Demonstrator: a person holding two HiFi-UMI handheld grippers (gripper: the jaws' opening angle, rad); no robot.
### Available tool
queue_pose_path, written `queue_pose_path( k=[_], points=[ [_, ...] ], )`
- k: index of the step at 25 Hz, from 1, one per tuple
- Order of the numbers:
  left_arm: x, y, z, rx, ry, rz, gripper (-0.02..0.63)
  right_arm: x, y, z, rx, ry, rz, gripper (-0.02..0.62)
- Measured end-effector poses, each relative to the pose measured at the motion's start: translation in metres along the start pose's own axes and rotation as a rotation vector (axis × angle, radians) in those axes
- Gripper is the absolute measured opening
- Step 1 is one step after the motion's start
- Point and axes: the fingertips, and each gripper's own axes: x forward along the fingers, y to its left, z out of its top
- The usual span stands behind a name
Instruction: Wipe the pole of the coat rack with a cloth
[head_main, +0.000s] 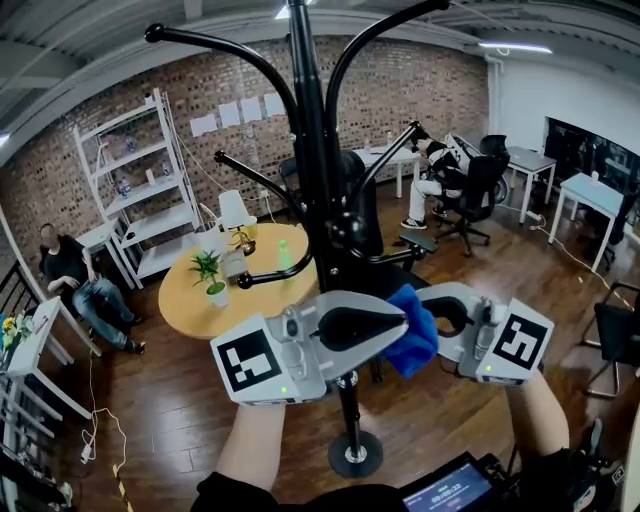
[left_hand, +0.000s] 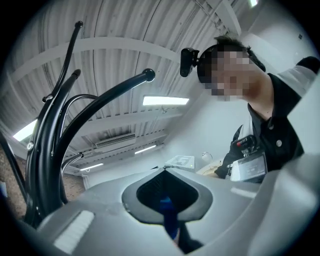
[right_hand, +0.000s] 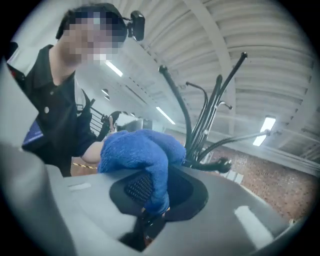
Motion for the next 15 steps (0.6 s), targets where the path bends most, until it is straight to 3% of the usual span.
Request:
queue_pose_path(
  k=[3, 8, 10, 15],
  points=[
    [0.017, 0.01, 0.005, 0.021, 0.023, 0.093, 0.003, -0.023, -0.02, 0.031, -0.034, -0.093, 0.043, 0.049],
    [0.033, 0.035, 0.011, 0.064, 0.054, 0.223, 0.003, -0.035, -0.074, 0.054, -0.108, -0.151, 0.053, 0.049],
    [0.031, 0.045, 0.007, 0.066, 0.074, 0.255, 0.003, -0.023, -0.091, 0.052, -0.146, -0.132, 0.051, 0.049],
    [0.027, 0.059, 0.01, 0.066, 0.121, 0.314, 0.003, 0.023, -0.117, 0.038, -0.262, 0.028, 0.064, 0.049]
  ],
)
